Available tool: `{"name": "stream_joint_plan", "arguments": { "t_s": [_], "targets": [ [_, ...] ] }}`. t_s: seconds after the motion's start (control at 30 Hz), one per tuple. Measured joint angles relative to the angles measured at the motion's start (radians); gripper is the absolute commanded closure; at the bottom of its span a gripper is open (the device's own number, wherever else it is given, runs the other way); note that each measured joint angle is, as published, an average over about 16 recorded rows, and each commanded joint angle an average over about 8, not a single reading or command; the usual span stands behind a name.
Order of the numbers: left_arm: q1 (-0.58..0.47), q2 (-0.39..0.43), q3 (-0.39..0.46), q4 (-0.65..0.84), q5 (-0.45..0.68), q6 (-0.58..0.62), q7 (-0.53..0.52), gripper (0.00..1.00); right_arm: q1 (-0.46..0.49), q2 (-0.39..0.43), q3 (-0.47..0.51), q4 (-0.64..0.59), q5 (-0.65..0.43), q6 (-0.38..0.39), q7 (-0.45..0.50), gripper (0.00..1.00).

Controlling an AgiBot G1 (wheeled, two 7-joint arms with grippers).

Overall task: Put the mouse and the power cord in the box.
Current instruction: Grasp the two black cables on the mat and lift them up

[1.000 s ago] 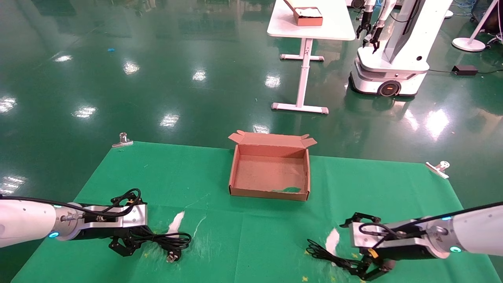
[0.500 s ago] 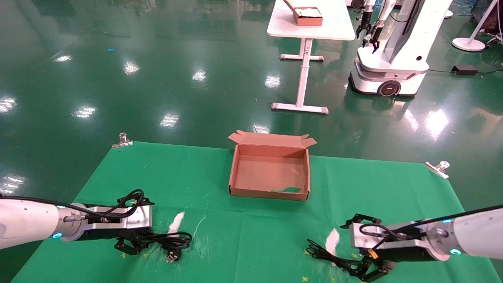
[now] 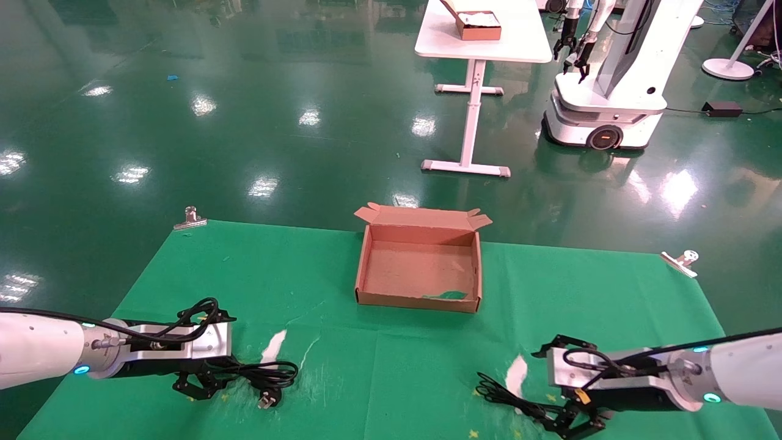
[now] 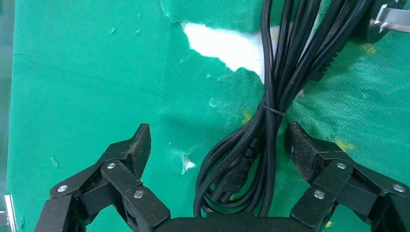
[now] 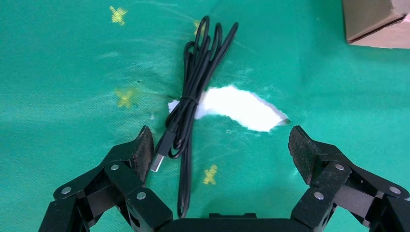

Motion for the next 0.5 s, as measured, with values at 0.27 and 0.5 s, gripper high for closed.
{"name": "stream_joint_plan", "arguments": {
  "t_s": [0.27,0.5],
  "targets": [
    [0.0,0.001,0.0,0.004,0.0,0.004,0.011,0.09,-0.005,0.0,-0.002,0.004,-0.002,-0.004,-0.002,0.58],
    [0.0,0.002,0.001,0.006,0.001,0.003,0.015,0.94,-0.005,0.0,-0.004,0.009,-0.005,-0.006,-0.009,1.0]
  ]
}}
